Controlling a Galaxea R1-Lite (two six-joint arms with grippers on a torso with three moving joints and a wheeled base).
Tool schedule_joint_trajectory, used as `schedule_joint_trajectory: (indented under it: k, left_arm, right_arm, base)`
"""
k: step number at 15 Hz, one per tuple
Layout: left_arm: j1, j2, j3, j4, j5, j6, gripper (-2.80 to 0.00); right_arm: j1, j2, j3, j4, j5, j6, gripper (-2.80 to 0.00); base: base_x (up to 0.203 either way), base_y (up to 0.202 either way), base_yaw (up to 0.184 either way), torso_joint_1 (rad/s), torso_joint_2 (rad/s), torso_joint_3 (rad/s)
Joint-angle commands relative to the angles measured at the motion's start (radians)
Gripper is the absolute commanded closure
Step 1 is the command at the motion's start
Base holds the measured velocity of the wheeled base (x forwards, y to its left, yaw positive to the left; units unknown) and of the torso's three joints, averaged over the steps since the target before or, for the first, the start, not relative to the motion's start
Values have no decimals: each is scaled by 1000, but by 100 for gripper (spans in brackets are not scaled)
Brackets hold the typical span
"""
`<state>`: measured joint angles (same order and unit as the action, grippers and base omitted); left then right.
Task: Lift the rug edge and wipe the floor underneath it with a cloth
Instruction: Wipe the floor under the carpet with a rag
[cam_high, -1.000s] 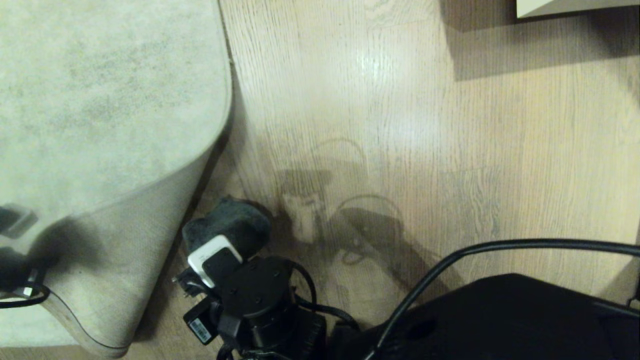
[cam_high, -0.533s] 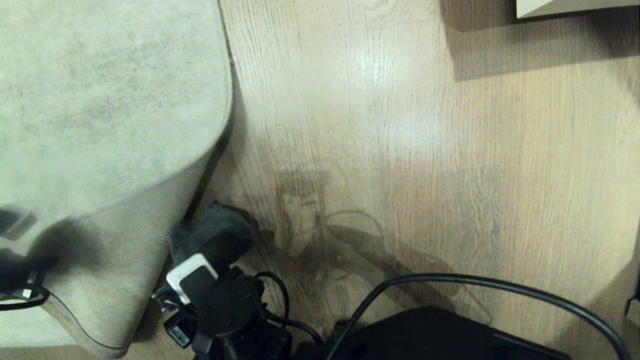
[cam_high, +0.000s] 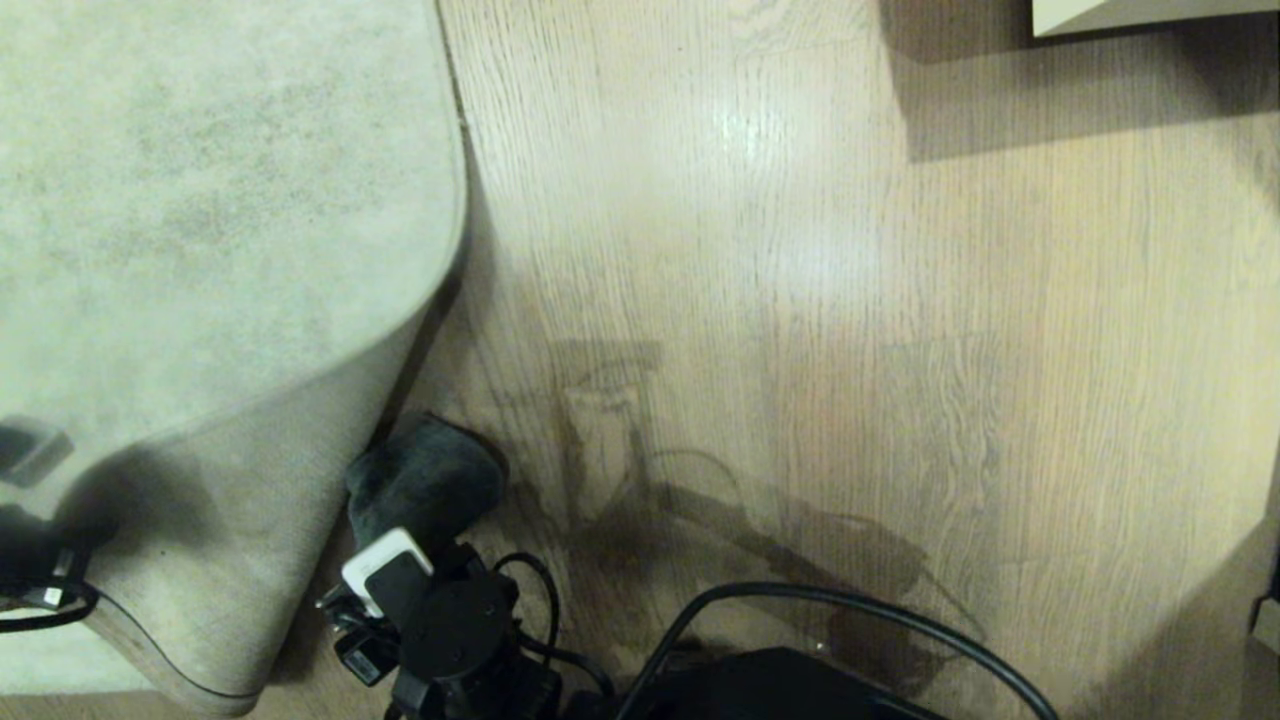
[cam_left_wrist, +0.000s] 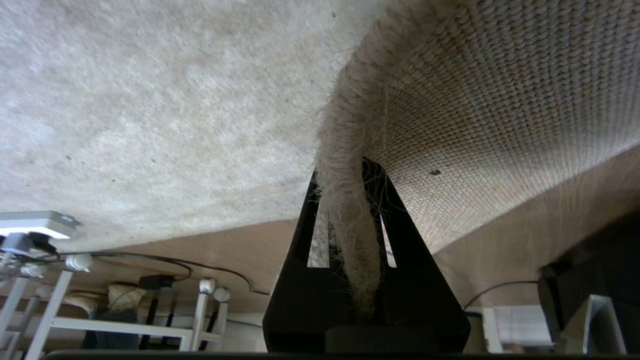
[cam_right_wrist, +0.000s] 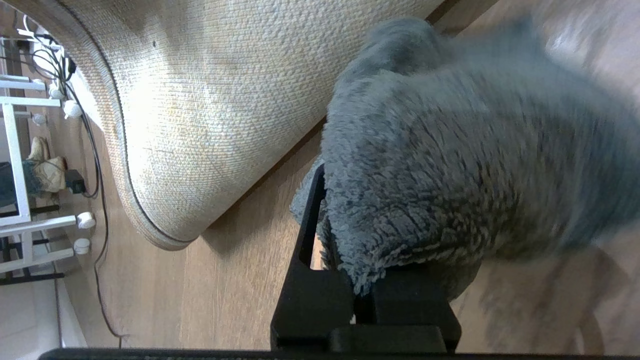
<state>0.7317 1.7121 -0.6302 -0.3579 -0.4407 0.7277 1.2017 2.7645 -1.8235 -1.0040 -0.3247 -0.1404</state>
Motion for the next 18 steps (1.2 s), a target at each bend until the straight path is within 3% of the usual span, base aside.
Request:
schedule_joint_trajectory:
  k: [1,7,18]
  left_arm:
    - [0,-14,23,-3,-1,4,0]
    - [0,-23,46,-3,3,4,0]
    - [-46,-20,67,-3,5,3,0]
  right_arm:
    - [-5,61,-11,-21,-2,-2,0]
    - [-23,155,-96,-30,-1,-5,0]
    - [-170,146,-120,-103,-3,-99,0]
  base:
    - [0,0,0,0,0,0]
    - [0,0,0,0,0,0]
    - [0,0,0,0,0,0]
